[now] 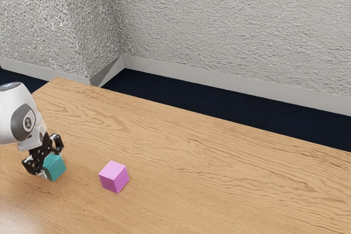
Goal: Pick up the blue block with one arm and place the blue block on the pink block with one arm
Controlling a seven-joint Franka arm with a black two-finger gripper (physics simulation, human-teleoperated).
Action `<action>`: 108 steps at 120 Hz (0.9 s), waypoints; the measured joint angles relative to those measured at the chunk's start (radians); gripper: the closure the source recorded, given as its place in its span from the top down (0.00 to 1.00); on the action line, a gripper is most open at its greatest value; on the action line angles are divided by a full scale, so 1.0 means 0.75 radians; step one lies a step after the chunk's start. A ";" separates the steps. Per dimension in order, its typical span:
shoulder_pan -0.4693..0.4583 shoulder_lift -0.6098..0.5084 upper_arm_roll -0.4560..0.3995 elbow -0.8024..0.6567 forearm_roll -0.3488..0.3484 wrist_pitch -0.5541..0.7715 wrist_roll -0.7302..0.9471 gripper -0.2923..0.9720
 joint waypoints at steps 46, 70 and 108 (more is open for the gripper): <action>-0.019 -0.259 -0.163 -0.004 -0.039 -0.109 -0.018 0.49; -0.057 -0.267 -0.324 0.037 -0.038 -0.183 -0.104 0.50; -0.139 -0.231 -0.356 0.068 -0.077 -0.221 -0.280 0.50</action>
